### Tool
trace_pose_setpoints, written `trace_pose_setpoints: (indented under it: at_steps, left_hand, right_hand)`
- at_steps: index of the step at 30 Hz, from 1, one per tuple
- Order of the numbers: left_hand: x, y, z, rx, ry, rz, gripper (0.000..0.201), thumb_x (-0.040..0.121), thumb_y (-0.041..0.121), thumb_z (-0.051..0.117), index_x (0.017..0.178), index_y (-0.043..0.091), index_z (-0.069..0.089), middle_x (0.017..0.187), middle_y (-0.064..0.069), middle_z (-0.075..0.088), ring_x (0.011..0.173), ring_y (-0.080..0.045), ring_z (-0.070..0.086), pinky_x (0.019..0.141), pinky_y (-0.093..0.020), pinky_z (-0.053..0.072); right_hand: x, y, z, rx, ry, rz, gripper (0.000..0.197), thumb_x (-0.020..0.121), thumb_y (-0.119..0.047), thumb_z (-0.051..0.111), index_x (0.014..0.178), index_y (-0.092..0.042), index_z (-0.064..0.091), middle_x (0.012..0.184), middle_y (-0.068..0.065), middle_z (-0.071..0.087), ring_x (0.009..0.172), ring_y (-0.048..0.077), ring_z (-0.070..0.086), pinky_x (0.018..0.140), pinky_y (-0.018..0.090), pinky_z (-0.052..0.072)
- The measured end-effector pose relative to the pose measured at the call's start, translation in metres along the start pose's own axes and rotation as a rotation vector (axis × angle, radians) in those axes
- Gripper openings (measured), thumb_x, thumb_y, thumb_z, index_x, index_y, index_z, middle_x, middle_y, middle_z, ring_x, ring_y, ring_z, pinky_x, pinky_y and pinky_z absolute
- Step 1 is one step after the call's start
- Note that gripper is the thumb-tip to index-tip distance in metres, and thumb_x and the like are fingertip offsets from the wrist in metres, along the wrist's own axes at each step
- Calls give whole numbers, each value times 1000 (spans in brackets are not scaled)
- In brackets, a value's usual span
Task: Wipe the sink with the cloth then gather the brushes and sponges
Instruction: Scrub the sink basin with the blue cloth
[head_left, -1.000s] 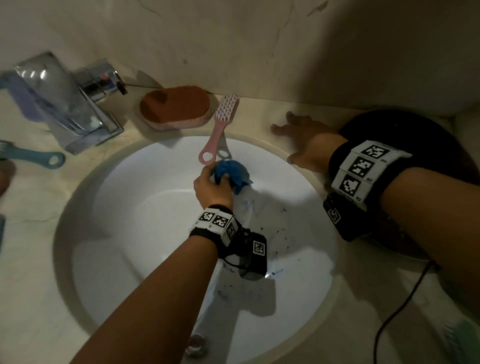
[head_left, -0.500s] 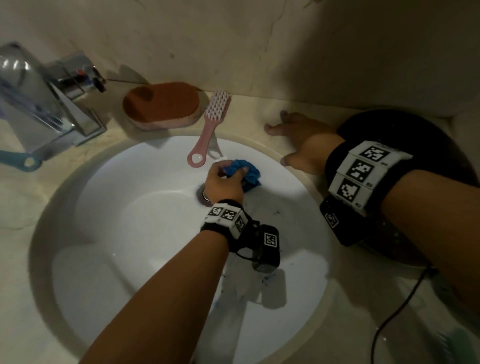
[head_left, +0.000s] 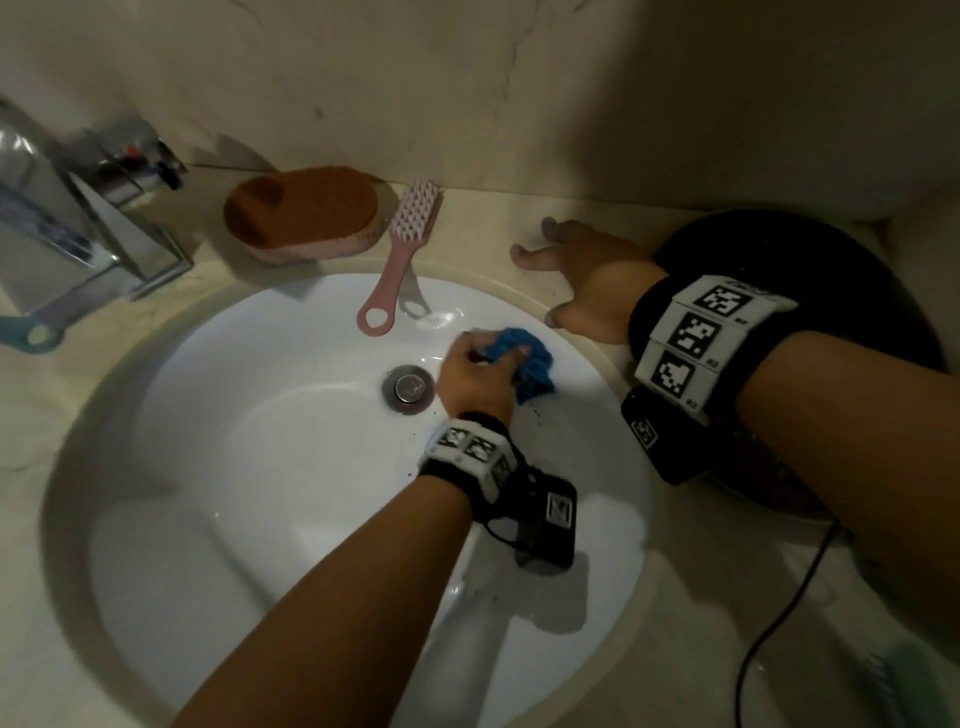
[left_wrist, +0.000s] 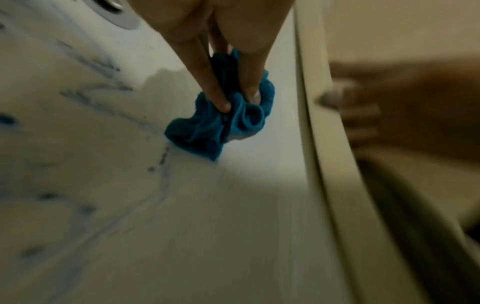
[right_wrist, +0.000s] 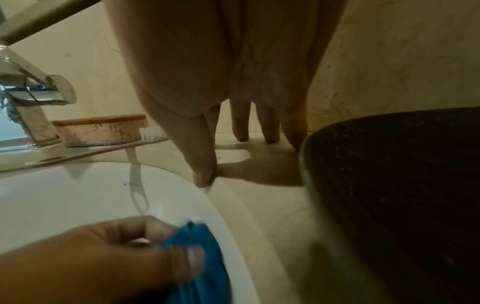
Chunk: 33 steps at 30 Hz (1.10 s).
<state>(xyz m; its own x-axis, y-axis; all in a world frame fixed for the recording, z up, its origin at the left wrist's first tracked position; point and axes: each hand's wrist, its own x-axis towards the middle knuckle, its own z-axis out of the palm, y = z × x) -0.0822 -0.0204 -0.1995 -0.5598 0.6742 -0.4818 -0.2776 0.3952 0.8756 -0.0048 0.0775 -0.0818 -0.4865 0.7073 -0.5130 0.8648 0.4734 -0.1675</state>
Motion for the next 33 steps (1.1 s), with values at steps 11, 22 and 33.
trace_pose_setpoints:
  at_steps: [11,22,33]
  left_hand:
    - [-8,11,3,-42,-121,-16,27,71,5,78,70,20,56,84,-8,65,80,-26,68,70,-38,60]
    - [-2,4,4,-11,-151,-23,28,68,6,80,67,21,56,79,-5,65,82,-30,69,70,-42,60]
    - [-20,-11,-6,450,-686,116,26,70,9,76,79,29,62,88,1,61,97,-32,63,85,-49,55]
  right_hand:
    - [-3,-2,-3,-16,-8,5,75,90,-22,59,147,-39,14,160,-1,-2,148,25,2,120,34,14]
    - [-2,-1,-2,-32,-10,3,75,90,-24,60,147,-41,13,160,-2,-3,148,24,1,120,34,14]
    - [-19,0,6,94,60,-7,70,92,-23,57,148,-35,17,160,-1,-1,147,25,1,119,34,10]
